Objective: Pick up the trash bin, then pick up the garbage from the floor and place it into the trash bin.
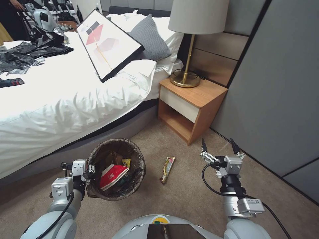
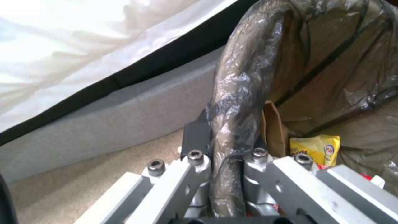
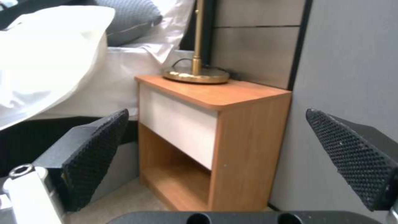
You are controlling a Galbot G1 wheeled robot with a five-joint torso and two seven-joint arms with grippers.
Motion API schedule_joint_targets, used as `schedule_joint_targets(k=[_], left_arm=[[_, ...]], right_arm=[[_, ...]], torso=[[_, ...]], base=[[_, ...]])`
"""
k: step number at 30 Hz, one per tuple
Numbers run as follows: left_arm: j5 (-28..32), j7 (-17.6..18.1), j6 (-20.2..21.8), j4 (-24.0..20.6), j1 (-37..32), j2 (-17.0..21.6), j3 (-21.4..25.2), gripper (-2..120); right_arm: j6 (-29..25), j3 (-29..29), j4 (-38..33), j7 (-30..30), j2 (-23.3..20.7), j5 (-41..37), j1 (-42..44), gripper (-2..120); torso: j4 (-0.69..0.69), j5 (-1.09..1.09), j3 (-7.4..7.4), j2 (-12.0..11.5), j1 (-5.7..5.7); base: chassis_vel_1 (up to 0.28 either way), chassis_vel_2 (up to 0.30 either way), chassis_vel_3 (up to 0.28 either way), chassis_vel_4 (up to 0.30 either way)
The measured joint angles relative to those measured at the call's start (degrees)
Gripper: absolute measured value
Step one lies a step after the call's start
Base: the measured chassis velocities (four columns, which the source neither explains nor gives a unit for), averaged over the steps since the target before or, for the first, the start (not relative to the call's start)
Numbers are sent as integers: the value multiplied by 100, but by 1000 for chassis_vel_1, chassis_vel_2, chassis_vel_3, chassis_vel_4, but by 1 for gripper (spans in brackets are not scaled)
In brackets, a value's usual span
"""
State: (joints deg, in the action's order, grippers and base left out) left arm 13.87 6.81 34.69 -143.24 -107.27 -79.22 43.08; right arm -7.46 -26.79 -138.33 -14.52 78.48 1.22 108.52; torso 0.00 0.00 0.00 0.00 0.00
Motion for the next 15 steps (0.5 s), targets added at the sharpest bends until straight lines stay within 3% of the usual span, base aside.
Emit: schedule_joint_targets(k=[10,15], left_arm=[[-4,15,-27,0,1,-31,-6,3],[-24,26,-82,0,-13,-22,14,3]], right_arm=[[93,40,-22,-15,-8,-6,-8,100],[388,144,-59,-49,-66,-80,-50,100]], torso=[[1,0,0,0,0],[-1,0,0,0,0]], base=[[15,12,15,14],[0,0,0,0]])
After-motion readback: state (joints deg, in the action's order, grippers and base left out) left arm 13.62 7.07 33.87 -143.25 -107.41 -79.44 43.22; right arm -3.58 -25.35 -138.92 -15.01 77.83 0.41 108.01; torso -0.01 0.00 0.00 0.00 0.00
